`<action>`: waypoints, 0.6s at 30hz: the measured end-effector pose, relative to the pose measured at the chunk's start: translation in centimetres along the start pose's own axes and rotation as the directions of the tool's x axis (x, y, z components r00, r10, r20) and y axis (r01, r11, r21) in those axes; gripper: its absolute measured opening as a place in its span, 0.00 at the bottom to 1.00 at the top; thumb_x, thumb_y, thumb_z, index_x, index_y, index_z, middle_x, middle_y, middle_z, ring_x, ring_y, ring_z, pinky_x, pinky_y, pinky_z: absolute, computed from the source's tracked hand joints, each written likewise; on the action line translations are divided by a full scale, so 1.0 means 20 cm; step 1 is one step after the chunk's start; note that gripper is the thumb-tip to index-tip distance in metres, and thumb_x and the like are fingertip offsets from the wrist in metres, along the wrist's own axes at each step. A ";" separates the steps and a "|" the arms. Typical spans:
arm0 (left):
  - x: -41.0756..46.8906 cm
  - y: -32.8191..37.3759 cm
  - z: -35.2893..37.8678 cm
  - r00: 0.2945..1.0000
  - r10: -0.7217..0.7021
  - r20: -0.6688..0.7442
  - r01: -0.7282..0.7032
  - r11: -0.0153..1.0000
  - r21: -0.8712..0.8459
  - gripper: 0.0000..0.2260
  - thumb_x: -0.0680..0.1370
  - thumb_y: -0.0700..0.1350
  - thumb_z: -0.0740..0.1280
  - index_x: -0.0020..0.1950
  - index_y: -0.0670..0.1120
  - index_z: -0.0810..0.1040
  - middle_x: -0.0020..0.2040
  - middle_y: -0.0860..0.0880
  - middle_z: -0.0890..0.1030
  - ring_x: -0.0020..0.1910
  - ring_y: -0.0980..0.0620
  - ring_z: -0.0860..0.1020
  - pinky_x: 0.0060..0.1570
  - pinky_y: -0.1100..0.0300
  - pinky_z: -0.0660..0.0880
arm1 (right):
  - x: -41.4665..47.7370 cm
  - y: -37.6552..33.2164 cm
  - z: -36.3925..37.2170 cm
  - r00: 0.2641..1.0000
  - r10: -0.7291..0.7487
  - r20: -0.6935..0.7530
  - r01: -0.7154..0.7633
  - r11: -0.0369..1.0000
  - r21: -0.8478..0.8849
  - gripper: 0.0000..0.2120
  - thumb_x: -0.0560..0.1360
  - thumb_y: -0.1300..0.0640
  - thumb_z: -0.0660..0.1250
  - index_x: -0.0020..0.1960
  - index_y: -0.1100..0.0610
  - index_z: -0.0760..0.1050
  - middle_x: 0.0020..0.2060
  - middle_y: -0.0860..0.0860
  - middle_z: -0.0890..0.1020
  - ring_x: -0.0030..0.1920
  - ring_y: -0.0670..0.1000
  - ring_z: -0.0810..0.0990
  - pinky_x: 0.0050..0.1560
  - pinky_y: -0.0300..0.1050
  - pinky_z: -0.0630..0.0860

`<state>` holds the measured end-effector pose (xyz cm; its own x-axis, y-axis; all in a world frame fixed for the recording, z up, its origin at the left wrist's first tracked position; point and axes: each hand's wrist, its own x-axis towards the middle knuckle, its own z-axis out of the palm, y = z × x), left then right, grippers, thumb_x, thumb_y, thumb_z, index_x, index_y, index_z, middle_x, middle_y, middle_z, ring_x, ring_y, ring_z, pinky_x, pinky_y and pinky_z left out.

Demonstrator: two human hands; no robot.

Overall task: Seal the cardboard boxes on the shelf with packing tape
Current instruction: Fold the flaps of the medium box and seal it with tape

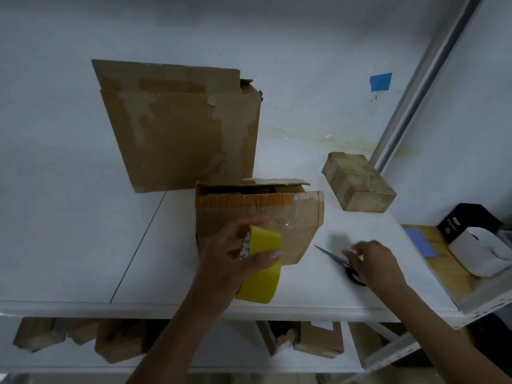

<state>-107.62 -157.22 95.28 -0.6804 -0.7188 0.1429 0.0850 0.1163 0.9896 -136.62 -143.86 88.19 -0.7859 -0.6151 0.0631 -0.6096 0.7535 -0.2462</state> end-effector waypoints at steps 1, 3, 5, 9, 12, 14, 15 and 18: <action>0.00 0.00 0.00 1.000 -0.007 0.003 0.007 1.000 -0.005 0.29 0.59 0.62 0.73 0.59 0.55 0.79 0.53 0.58 0.82 0.52 0.54 0.82 0.42 0.64 0.80 | -0.02 -0.06 -0.03 0.994 -0.055 -0.093 0.071 0.981 0.182 0.17 0.77 0.46 0.67 0.58 0.58 0.79 0.49 0.54 0.80 0.43 0.52 0.80 0.42 0.42 0.72; 0.00 -0.02 0.02 1.000 -0.020 -0.005 0.020 0.999 -0.034 0.29 0.59 0.61 0.73 0.58 0.55 0.79 0.52 0.58 0.82 0.52 0.55 0.81 0.42 0.64 0.79 | -0.08 -0.20 -0.12 0.972 -0.127 -0.200 0.213 0.838 0.502 0.22 0.76 0.43 0.64 0.66 0.53 0.73 0.54 0.50 0.78 0.48 0.45 0.79 0.44 0.36 0.72; 0.00 -0.03 0.03 0.999 -0.032 -0.029 0.030 0.998 -0.060 0.30 0.59 0.61 0.73 0.59 0.55 0.79 0.53 0.58 0.82 0.52 0.56 0.81 0.43 0.64 0.78 | -0.12 -0.34 -0.18 0.961 -0.186 -0.203 0.275 0.671 0.689 0.28 0.75 0.40 0.65 0.70 0.50 0.67 0.58 0.46 0.76 0.56 0.42 0.77 0.50 0.35 0.73; 0.04 -0.06 0.01 0.996 -0.057 -0.067 0.053 0.997 -0.063 0.35 0.57 0.61 0.76 0.63 0.64 0.73 0.58 0.58 0.79 0.53 0.58 0.81 0.44 0.62 0.78 | -0.12 -0.50 -0.20 0.945 -0.273 -0.181 0.307 0.545 0.780 0.37 0.69 0.38 0.71 0.73 0.47 0.60 0.62 0.42 0.74 0.60 0.39 0.74 0.54 0.34 0.76; 0.06 -0.07 -0.02 0.989 -0.130 -0.064 0.121 0.985 -0.126 0.39 0.54 0.58 0.77 0.65 0.65 0.71 0.57 0.56 0.80 0.49 0.61 0.82 0.41 0.65 0.76 | -0.09 -0.55 -0.17 0.940 -0.287 -0.183 0.323 0.585 0.744 0.39 0.65 0.37 0.75 0.70 0.47 0.62 0.58 0.36 0.73 0.58 0.36 0.75 0.56 0.40 0.78; 0.05 -0.06 -0.04 0.984 -0.169 -0.050 0.158 0.972 -0.172 0.36 0.58 0.53 0.76 0.65 0.63 0.71 0.52 0.60 0.81 0.46 0.63 0.82 0.43 0.63 0.76 | -0.07 -0.55 -0.15 0.945 -0.272 -0.180 0.313 0.596 0.739 0.40 0.62 0.36 0.77 0.68 0.48 0.64 0.58 0.39 0.74 0.58 0.41 0.75 0.58 0.49 0.78; 0.05 -0.06 -0.05 0.982 -0.184 -0.039 0.173 0.966 -0.190 0.35 0.60 0.50 0.75 0.66 0.63 0.71 0.50 0.61 0.81 0.46 0.62 0.82 0.44 0.62 0.76 | -0.07 -0.55 -0.15 0.945 -0.273 -0.180 0.312 0.593 0.742 0.41 0.62 0.37 0.77 0.68 0.48 0.64 0.58 0.40 0.74 0.59 0.43 0.76 0.59 0.52 0.77; 0.06 -0.08 -0.05 0.977 -0.210 -0.031 0.199 0.958 -0.206 0.37 0.59 0.47 0.76 0.66 0.63 0.71 0.56 0.54 0.80 0.47 0.58 0.83 0.44 0.62 0.78 | -0.07 -0.55 -0.16 0.946 -0.274 -0.174 0.308 0.592 0.745 0.41 0.59 0.38 0.76 0.67 0.47 0.65 0.58 0.39 0.73 0.59 0.43 0.74 0.59 0.53 0.78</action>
<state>-107.81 -158.92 93.78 -0.6601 -0.7481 -0.0674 0.0960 -0.1731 0.9802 -129.19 -150.59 93.86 -0.5948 -0.7477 0.2951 -0.5253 0.0837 -0.8468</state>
